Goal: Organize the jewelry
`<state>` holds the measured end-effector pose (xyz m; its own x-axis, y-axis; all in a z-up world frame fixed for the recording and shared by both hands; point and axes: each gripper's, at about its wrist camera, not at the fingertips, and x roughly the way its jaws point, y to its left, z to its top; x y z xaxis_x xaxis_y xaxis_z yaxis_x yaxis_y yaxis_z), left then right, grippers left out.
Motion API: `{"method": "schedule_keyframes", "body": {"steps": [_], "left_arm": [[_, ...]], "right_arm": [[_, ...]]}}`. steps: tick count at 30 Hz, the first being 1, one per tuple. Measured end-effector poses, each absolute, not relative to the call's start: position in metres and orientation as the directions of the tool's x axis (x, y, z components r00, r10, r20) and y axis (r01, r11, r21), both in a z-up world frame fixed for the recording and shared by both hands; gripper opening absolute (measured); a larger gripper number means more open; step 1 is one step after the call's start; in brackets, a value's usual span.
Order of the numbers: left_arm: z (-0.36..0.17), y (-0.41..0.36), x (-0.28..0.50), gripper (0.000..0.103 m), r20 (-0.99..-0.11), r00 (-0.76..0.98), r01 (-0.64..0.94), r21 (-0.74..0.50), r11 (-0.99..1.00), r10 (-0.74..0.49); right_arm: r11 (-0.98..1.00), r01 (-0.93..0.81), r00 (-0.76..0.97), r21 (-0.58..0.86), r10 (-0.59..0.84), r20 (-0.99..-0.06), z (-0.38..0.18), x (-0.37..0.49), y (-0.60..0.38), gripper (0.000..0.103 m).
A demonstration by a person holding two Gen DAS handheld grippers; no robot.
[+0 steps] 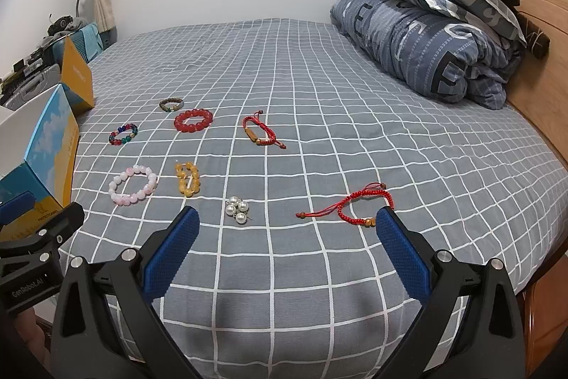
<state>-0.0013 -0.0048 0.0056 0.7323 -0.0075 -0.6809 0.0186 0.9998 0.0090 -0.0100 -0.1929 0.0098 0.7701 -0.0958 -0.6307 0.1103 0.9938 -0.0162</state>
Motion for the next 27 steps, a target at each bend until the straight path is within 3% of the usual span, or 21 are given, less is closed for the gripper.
{"method": "schedule_keyframes", "body": {"steps": [27], "left_arm": [[0.0066,-0.0053,-0.0039,0.097,-0.675,0.737,0.021,0.004,1.000,-0.013]], "right_arm": [[0.994,0.111,0.773,-0.017,-0.097,-0.627,0.0114,-0.0107,-0.1922,0.096]]}}
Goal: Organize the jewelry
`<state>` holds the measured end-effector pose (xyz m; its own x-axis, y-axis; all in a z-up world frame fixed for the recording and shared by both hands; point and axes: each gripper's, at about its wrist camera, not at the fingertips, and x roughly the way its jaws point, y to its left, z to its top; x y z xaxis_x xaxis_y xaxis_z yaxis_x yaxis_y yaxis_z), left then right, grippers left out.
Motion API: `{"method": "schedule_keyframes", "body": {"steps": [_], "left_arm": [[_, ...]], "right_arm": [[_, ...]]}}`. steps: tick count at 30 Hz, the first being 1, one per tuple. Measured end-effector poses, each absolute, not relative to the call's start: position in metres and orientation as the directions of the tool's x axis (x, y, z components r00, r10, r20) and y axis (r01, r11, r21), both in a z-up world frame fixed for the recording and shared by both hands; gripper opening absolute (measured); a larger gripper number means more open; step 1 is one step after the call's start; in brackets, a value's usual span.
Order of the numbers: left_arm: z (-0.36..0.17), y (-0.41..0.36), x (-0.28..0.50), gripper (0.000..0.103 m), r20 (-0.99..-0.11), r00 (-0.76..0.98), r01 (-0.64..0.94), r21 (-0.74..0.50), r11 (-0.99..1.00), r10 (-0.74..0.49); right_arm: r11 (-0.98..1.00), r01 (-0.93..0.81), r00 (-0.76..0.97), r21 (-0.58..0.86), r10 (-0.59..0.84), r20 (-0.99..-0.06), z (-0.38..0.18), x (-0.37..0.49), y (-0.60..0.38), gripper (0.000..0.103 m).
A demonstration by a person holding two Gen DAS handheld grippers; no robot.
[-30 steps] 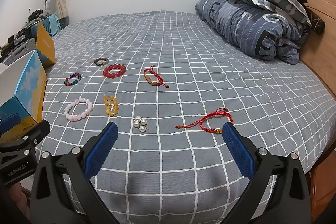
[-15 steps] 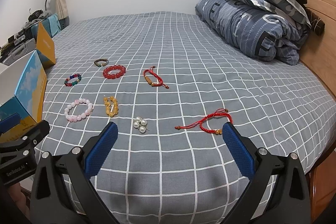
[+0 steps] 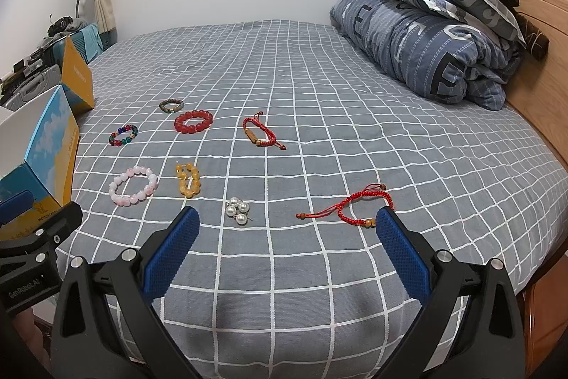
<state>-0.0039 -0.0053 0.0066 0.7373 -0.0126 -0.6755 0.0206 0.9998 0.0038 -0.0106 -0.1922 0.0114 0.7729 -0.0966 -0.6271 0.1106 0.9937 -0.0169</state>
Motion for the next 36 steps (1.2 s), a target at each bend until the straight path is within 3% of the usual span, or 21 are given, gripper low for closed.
{"method": "schedule_keyframes", "body": {"steps": [12,22,30,36], "left_arm": [[0.008,-0.004,-0.004,0.097,-0.674,0.738,0.019,0.007,1.000,-0.010],[0.045,0.001,0.040,0.097,-0.678,0.734,0.027,0.000,1.000,-0.020],[0.058,0.006,0.120,0.097,-0.726,0.686,0.003,-0.049,0.999,-0.038],[0.023,0.021,0.188,0.097,-0.803,0.596,-0.039,-0.041,0.998,-0.010]], "right_arm": [[0.995,0.102,0.774,-0.019,-0.091,-0.627,0.013,-0.012,-0.189,0.096],[0.992,0.109,0.793,-0.069,-0.128,-0.596,0.069,-0.001,-0.193,0.096],[0.987,0.121,0.711,-0.104,-0.159,-0.685,0.070,0.063,-0.216,0.096],[0.987,0.138,0.638,-0.087,-0.156,-0.754,0.035,0.095,-0.235,0.096]]}}
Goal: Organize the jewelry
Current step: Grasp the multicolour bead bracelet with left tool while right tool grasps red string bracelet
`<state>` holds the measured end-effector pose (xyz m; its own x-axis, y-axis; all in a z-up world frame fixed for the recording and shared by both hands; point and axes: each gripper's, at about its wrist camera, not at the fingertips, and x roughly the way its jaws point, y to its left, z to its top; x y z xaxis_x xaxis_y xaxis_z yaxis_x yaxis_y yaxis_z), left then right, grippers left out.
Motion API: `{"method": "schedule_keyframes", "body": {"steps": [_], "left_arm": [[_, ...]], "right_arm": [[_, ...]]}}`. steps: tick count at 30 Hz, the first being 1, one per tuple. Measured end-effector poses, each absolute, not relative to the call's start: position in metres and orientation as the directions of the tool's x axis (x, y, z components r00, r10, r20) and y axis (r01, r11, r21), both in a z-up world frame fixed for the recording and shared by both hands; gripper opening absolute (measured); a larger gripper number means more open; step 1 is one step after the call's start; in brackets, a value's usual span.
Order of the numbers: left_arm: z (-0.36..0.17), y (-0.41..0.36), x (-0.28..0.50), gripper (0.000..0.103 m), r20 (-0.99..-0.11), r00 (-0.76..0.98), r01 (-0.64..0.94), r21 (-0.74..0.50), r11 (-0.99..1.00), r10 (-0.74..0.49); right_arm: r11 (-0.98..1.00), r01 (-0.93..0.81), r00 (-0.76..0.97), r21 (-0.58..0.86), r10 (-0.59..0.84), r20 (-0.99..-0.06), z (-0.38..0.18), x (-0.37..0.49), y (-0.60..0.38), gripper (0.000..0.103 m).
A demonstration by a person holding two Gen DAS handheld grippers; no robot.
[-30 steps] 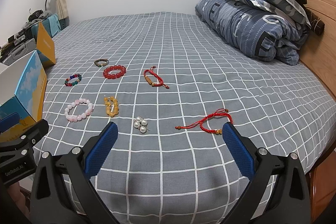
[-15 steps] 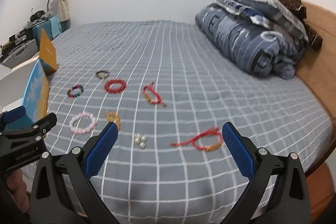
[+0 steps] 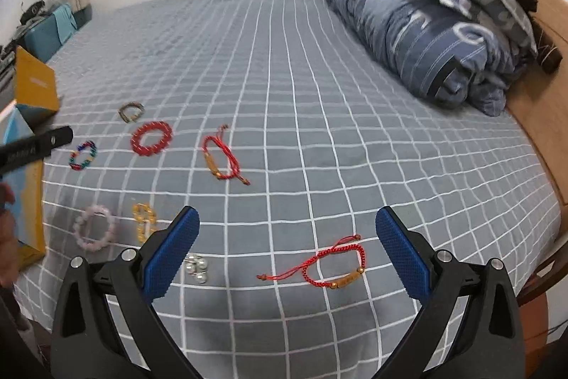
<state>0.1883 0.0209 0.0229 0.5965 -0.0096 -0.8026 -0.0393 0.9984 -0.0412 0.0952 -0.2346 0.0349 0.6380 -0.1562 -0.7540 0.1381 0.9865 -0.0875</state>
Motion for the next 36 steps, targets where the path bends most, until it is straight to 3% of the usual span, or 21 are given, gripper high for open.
{"method": "schedule_keyframes", "body": {"steps": [11,18,23,28,30,33,36], "left_arm": [[-0.044,0.042,0.245,0.097,-0.862,0.499,-0.136,0.021,0.990,0.087],[-0.072,0.055,0.256,0.097,-0.889,0.449,-0.156,0.018,0.988,0.087],[-0.074,0.056,0.256,0.094,-0.885,0.458,-0.149,0.012,0.989,0.080],[-0.072,0.055,0.257,0.075,-0.884,0.462,-0.128,0.010,0.992,0.069],[-0.071,0.053,0.255,0.052,-0.882,0.468,-0.116,0.004,0.993,0.059],[-0.070,0.049,0.253,0.034,-0.883,0.467,-0.103,-0.002,0.995,0.047],[-0.070,0.047,0.252,0.023,-0.883,0.467,-0.098,0.001,0.995,0.047]], "right_arm": [[0.981,0.170,0.492,-0.089,-0.163,-0.855,-0.037,0.122,-0.272,0.096],[0.980,0.186,0.437,-0.066,-0.142,-0.888,-0.059,0.126,-0.288,0.096],[0.978,0.203,0.385,-0.043,-0.120,-0.915,-0.072,0.131,-0.296,0.089],[0.979,0.204,0.362,0.007,-0.068,-0.930,-0.078,0.131,-0.300,0.076],[0.979,0.202,0.359,0.022,-0.054,-0.932,-0.079,0.131,-0.299,0.070],[0.979,0.202,0.357,0.037,-0.039,-0.933,-0.079,0.132,-0.295,0.058],[0.978,0.204,0.359,0.046,-0.031,-0.933,-0.078,0.131,-0.294,0.047]]}}
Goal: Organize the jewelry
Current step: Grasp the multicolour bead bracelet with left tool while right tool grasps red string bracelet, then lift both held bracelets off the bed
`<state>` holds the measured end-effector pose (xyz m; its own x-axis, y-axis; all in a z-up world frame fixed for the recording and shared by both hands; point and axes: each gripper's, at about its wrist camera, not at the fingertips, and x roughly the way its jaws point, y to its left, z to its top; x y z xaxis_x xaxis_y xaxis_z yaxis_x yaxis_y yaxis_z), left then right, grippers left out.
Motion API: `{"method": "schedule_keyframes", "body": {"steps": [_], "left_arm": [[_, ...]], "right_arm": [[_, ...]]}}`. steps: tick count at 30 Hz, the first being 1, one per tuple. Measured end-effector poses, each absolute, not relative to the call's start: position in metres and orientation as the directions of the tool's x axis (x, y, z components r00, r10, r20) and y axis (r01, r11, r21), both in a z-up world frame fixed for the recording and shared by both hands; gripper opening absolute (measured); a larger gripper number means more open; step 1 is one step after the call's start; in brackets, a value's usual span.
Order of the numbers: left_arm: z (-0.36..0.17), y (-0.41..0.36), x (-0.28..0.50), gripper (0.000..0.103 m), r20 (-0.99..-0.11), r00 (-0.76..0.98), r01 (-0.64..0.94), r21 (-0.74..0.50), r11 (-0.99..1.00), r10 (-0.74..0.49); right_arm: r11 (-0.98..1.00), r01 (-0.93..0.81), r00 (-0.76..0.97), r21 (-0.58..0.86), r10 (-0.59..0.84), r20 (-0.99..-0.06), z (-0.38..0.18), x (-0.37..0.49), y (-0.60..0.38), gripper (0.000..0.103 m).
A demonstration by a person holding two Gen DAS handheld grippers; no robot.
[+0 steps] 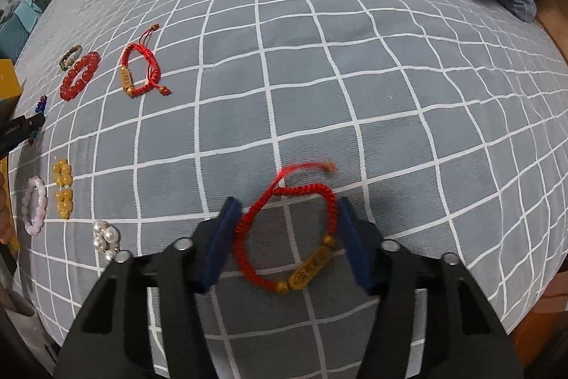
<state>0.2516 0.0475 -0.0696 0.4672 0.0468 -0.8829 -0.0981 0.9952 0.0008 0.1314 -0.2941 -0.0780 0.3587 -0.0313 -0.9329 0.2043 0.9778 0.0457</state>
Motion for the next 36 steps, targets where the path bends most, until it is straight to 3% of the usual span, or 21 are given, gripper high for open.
{"method": "schedule_keyframes", "body": {"steps": [2,4,7,20,21,36], "left_arm": [[-0.069,0.048,0.251,0.019,-0.882,0.469,-0.093,0.007,0.996,0.050],[-0.068,0.048,0.250,0.019,-0.879,0.473,-0.090,0.008,0.996,0.050],[-0.066,0.049,0.248,0.019,-0.876,0.480,-0.088,0.007,0.996,0.049],[-0.046,0.045,0.237,0.018,-0.845,0.534,-0.068,-0.003,0.998,0.034],[-0.044,0.045,0.236,0.008,-0.842,0.538,-0.070,0.000,0.998,0.038],[-0.028,0.043,0.222,0.008,-0.819,0.574,-0.056,-0.019,0.998,0.017]], "right_arm": [[0.977,0.207,0.360,0.047,-0.032,-0.932,-0.077,0.130,-0.292,0.037],[0.977,0.209,0.363,0.051,-0.029,-0.931,-0.077,0.131,-0.292,0.014],[0.974,0.214,0.374,0.068,-0.018,-0.927,-0.074,0.131,-0.292,0.008],[0.970,0.223,0.438,0.097,-0.011,-0.899,-0.055,0.124,-0.298,0.007],[0.970,0.223,0.441,0.092,-0.016,-0.897,-0.054,0.125,-0.296,0.007],[0.974,0.203,0.507,0.101,-0.016,-0.862,-0.038,0.121,-0.288,0.007]]}}
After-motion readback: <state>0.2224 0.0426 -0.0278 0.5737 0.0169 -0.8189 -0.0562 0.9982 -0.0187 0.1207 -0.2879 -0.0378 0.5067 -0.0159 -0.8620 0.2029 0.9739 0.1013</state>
